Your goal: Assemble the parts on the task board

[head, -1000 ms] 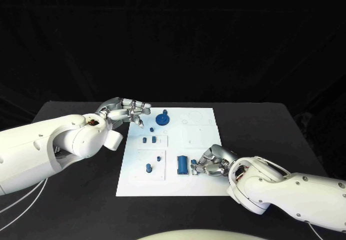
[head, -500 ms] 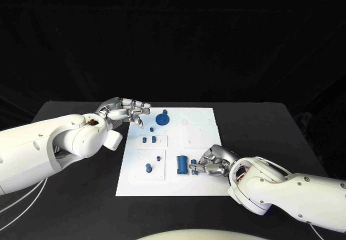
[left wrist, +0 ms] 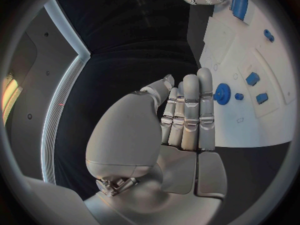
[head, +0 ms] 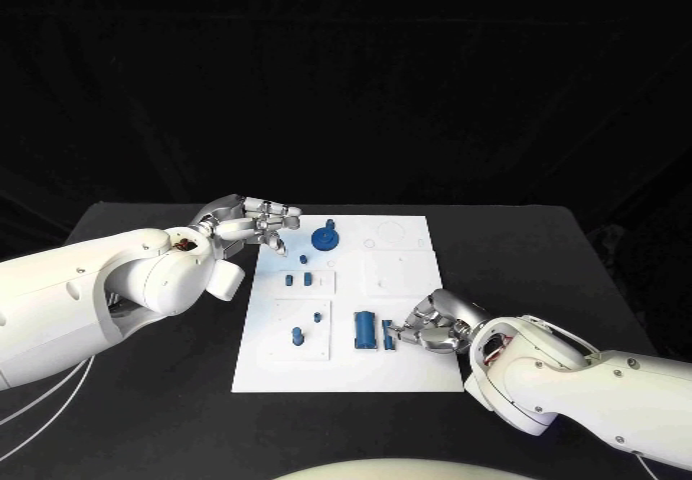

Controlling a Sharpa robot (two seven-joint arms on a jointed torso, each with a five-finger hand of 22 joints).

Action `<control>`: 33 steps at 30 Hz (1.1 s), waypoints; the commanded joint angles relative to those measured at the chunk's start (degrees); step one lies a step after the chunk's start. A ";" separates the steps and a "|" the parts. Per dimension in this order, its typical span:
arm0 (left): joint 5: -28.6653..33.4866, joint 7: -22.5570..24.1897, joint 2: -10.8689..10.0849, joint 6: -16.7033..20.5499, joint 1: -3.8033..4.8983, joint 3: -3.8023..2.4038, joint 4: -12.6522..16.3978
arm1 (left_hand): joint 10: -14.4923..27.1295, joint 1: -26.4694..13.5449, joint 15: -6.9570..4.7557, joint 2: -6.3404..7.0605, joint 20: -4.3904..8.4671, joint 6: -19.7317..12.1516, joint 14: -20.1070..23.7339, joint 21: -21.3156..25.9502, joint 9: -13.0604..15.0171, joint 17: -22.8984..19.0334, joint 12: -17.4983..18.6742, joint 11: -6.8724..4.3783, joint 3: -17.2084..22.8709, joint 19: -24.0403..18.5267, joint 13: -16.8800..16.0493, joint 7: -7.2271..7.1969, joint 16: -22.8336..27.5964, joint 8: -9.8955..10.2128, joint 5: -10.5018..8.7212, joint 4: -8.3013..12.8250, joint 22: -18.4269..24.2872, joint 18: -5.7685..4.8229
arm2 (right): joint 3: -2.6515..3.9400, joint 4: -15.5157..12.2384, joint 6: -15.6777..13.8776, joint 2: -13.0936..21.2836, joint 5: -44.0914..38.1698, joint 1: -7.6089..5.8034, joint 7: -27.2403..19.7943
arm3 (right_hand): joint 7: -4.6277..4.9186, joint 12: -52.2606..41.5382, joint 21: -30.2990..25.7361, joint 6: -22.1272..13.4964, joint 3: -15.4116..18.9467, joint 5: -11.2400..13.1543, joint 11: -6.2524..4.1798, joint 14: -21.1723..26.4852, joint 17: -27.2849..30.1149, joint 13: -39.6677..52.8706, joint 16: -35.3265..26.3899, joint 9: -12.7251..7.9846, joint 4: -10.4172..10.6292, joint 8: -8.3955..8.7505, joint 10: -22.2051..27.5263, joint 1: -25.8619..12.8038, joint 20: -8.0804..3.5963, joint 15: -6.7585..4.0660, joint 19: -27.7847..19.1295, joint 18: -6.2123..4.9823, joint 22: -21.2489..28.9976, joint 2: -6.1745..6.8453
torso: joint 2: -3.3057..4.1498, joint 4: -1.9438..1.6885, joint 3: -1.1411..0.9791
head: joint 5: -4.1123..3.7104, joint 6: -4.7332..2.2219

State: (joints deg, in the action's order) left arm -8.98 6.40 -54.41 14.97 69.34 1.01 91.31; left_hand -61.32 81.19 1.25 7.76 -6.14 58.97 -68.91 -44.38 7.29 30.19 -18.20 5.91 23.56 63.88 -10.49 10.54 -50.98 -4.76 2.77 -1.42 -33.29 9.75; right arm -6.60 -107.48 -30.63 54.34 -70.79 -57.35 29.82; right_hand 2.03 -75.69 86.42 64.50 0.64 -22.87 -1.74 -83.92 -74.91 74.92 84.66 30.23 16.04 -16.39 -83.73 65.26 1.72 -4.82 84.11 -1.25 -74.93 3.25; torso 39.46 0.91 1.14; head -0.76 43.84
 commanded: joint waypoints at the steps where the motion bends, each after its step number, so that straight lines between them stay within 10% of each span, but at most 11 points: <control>1: 0.23 0.21 0.11 -0.94 0.03 -0.03 0.03 | 0.35 -0.25 0.02 -0.32 -0.03 -0.43 0.28 0.36 -0.08 -0.04 -0.18 0.08 -0.26 0.20 -0.09 -0.13 -0.08 -0.33 0.17 0.03 0.09 0.81 | -0.01 -0.08 0.74 0.24 -1.17 0.06 -0.83 | 0.10 -0.18 0.19 -0.10 0.25 -0.38 -0.14 -4.25 -6.05 5.47 0.27 0.07 -0.28 -0.07 -0.41 1.31 -0.46 -0.42 4.48 0.50 -14.09 -0.01 | -0.05 0.01 0.00 | -0.01 -0.13; 13: 0.80 2.05 0.33 -0.45 -0.04 0.00 -0.19 | 0.54 -0.64 0.12 -0.16 -0.11 -0.54 0.88 0.73 -0.11 -0.26 -0.37 0.13 -0.53 -0.11 -0.10 -0.12 0.26 -0.39 0.16 -0.16 0.28 0.78 | 0.06 0.79 -2.58 1.54 5.56 -1.55 -14.15 | 1.56 5.95 -6.29 -3.85 -0.57 -0.10 0.99 -3.04 -1.14 1.62 -2.87 -1.23 -3.55 2.74 2.75 9.57 0.04 0.36 1.71 -0.85 -12.20 -1.07 | -0.27 0.05 0.10 | -0.23 -0.76; 16: 1.67 3.12 0.55 -0.19 -0.17 0.02 -0.44 | 0.89 -1.21 0.36 0.08 -0.35 -0.74 2.60 1.95 -0.15 -0.95 -0.70 0.17 -1.15 -1.26 -0.11 -0.10 1.50 -0.52 0.13 -0.49 0.91 0.75 | 0.06 2.25 -2.98 1.53 12.72 -2.74 -21.30 | 2.94 17.63 -16.76 -5.68 -1.24 1.93 2.06 -0.34 7.62 -5.96 -9.21 -2.20 -4.62 4.57 9.01 12.41 0.69 1.29 -2.95 -2.93 -9.04 -1.50 | -0.56 0.15 0.15 | -0.29 -1.15; 19: 3.30 4.63 1.06 0.36 -0.61 0.03 -1.05 | 1.58 -1.71 0.92 0.13 -0.94 -0.73 6.19 5.04 -0.14 -2.86 -0.90 0.48 -2.07 -4.10 0.08 -0.08 5.02 -0.87 0.14 -0.94 2.54 0.65 | 0.07 4.56 -1.58 1.28 24.47 -4.42 -29.03 | 4.31 39.82 -36.94 -7.22 -3.20 8.58 3.75 6.05 24.95 -21.39 -24.51 -3.47 -6.65 6.64 20.65 17.31 1.84 2.46 -12.36 -6.39 -1.94 -1.89 | -1.13 0.30 0.25 | -0.35 -1.82; 22: 5.02 6.39 1.92 1.17 -1.26 0.03 -2.17 | 2.11 -1.73 1.68 -0.37 -1.81 -0.21 8.81 9.56 -0.03 -6.15 -0.54 0.86 -2.91 -6.99 0.90 -0.20 10.74 -1.59 0.12 -1.36 5.21 0.77 | 0.07 7.56 0.72 0.51 34.74 -5.82 -35.28 | 5.34 46.72 -56.16 -7.49 -4.35 10.56 4.46 10.70 38.96 -28.58 -39.78 -5.29 -7.53 8.37 22.23 19.78 3.15 3.47 -20.41 -8.98 6.72 -1.18 | -1.99 0.46 0.37 | -0.48 -2.68; 33: 13.24 12.75 6.10 3.70 -2.75 0.01 -8.14 | 1.77 -1.74 6.32 -0.45 -8.47 -1.99 15.96 29.30 -2.22 -17.58 8.57 3.03 -3.54 -16.55 6.77 -0.88 34.55 1.02 0.41 -2.78 18.03 -0.06 | 0.37 23.94 8.40 -7.21 54.56 -8.97 -46.55 | 7.52 68.24 -78.28 -7.63 -9.61 12.75 8.88 23.15 57.00 -57.71 -71.89 -13.39 -6.56 12.81 21.34 21.91 9.70 10.12 -32.08 -9.18 27.19 0.63 | -4.74 1.84 0.89 | 0.00 -6.47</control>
State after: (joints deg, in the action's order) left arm -0.14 15.15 -48.57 17.28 66.69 1.05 83.37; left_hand -59.51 79.50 7.28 7.48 -14.21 57.24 -53.04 -16.09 5.28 13.11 -10.16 8.59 20.26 47.60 -4.00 9.63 -17.48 -3.94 2.93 -4.23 -15.98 9.77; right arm -6.24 -84.27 -26.76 47.39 -25.34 -66.27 -10.26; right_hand 9.30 -8.12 9.03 56.82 -8.66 -10.17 6.82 -60.85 -18.69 18.43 13.90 17.27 9.50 -3.67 -62.32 87.54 10.88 4.93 52.05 -9.76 -48.79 3.58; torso 35.64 2.24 1.88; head -0.91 38.16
